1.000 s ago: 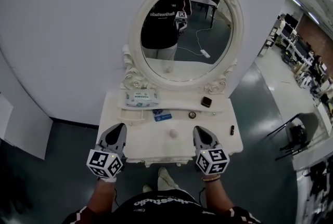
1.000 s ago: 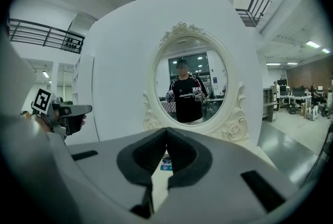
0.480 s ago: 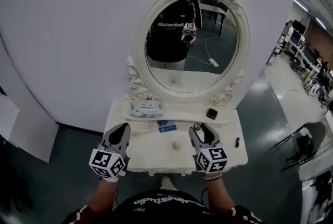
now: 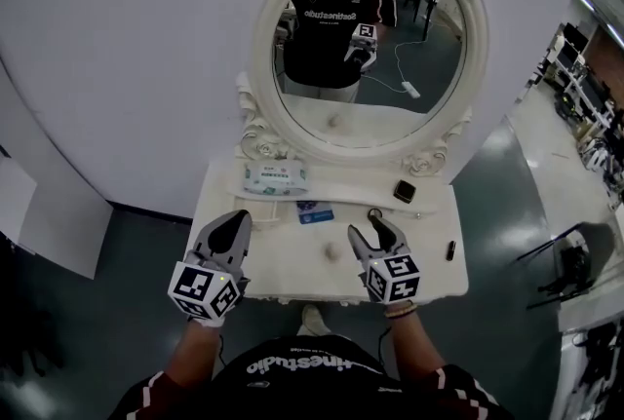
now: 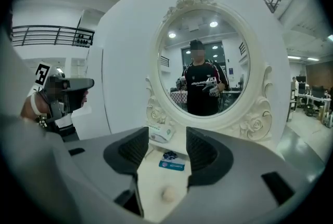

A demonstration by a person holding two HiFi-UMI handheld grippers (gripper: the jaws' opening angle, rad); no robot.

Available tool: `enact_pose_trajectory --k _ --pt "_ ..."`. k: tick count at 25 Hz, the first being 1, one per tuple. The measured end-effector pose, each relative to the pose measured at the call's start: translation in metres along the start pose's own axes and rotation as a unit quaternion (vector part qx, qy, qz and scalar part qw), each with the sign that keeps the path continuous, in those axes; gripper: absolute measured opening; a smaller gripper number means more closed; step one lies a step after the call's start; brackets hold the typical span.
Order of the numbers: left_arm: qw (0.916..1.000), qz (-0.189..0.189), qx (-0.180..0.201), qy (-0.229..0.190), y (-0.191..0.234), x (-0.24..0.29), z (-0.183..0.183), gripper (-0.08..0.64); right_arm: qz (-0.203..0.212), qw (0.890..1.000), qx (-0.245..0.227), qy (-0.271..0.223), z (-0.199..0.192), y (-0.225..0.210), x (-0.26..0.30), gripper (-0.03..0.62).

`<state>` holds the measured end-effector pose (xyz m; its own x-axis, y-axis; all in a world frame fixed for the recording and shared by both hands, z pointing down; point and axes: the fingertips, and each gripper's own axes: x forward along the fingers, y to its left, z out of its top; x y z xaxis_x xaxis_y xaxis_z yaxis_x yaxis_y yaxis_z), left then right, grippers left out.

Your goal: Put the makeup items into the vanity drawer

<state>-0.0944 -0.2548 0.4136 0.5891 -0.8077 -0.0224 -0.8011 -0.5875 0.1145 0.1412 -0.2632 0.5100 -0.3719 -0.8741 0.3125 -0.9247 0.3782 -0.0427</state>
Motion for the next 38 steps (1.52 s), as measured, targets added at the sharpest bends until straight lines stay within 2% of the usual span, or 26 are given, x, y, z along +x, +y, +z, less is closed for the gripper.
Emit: enact_pose_trajectory --k 8,18,27,38 --pt "0.9999 0.004 0.004 0.016 -0.002 0.016 -0.014 0.006 0.033 0.996 0.003 0.082 -0.074 -0.014 0.04 0.213" --pt "0.9994 0.013 -0.002 0.031 -0.01 0.033 -0.027 0.006 0.074 0.982 0.004 0.174 -0.167 -0.018 0.074 0.213" --pt "0.9983 0.043 -0.007 0.039 -0.012 0.031 -0.036 0.006 0.121 0.966 -0.013 0.228 -0.22 -0.005 0.091 0.224" --pt "0.9976 0.056 -0.006 0.042 -0.002 0.03 -0.035 0.006 0.127 0.956 -0.013 0.266 -0.255 -0.003 0.102 0.229"
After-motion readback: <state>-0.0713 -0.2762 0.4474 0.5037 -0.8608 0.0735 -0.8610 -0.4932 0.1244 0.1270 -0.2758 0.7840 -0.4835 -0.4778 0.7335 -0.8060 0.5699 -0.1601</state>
